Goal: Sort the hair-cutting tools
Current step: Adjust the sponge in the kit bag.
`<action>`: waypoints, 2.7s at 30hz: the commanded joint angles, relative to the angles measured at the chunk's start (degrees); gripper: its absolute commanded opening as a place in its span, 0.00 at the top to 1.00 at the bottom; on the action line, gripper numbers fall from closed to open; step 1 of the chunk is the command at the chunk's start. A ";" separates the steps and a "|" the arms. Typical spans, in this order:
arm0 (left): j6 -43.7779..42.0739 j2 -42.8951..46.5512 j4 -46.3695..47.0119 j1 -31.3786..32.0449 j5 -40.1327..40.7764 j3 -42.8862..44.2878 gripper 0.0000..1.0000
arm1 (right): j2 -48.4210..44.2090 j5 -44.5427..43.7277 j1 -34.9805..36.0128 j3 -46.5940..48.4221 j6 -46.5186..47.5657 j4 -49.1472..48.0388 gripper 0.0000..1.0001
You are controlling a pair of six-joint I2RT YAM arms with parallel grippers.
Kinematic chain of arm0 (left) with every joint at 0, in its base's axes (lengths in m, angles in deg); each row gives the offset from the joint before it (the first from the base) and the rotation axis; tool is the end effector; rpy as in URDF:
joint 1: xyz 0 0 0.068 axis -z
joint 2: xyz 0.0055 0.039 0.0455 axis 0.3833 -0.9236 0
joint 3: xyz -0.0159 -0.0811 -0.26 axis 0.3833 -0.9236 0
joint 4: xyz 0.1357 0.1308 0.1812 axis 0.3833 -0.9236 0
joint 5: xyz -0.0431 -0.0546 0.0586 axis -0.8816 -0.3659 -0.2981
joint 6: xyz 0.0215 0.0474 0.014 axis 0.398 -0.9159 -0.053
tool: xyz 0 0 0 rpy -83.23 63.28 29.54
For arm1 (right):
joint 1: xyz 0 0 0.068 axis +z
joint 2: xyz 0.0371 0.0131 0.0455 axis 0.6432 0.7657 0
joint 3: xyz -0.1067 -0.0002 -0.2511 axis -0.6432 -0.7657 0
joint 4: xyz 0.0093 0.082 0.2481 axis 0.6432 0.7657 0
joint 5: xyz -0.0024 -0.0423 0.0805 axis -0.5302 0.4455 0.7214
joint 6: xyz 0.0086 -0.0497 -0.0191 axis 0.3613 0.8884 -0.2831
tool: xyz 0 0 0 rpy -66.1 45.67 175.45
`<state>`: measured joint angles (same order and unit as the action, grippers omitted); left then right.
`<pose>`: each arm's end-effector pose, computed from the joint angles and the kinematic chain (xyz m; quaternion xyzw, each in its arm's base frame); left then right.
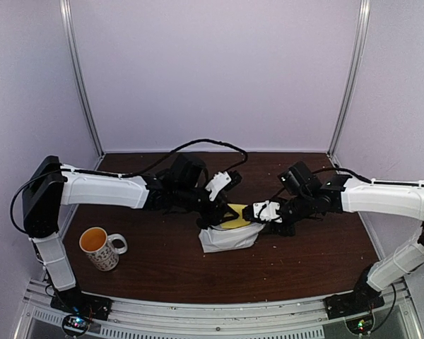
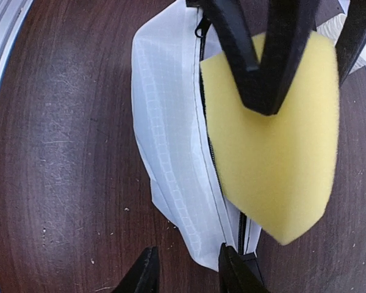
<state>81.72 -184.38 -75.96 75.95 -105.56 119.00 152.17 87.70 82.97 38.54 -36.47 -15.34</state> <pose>0.2368 -0.3382 0.2250 0.4539 0.7475 -0.3394 0.3465 0.1980 0.2023 0.2288 -0.6991 0.6236 0.1707 0.3052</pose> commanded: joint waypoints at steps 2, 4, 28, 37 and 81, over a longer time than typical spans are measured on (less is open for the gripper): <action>-0.03 -1.62 -1.33 -1.31 -4.87 2.49 0.68 | 2.64 -8.20 4.30 -1.96 5.44 -6.07 0.65; -0.39 -2.04 -2.38 -1.38 -4.77 2.90 0.88 | 3.69 -11.22 6.45 -2.29 5.81 -7.65 0.65; 1.24 -3.77 -6.80 -2.78 -6.99 5.67 1.00 | 8.92 -15.27 10.75 -1.18 8.17 -9.86 0.74; 0.94 -3.76 -17.07 -2.78 -11.68 7.88 1.00 | 2.68 -21.08 12.02 -4.92 8.06 -16.94 1.00; -7.10 14.18 -3.98 5.47 9.44 -8.58 1.00 | 18.67 17.58 -7.47 23.99 -7.86 14.69 0.60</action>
<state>76.76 -174.09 -83.17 79.27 -100.64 111.83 168.58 101.62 75.15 58.89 -44.45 -4.76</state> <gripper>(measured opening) 0.026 0.383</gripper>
